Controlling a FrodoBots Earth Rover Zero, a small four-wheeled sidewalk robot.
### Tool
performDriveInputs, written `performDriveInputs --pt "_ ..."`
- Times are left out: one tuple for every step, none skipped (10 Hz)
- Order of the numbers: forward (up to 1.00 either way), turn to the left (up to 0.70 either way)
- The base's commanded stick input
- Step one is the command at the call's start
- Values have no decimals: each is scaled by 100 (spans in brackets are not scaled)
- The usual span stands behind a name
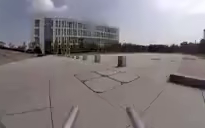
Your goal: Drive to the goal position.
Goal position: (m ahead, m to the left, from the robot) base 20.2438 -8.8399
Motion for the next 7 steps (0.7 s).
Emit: performDriveInputs --pt "85 -25" --pt "85 -31" --pt "85 -33" --pt "85 -33" --pt "85 -33" --pt "85 -33" --pt "85 -33"
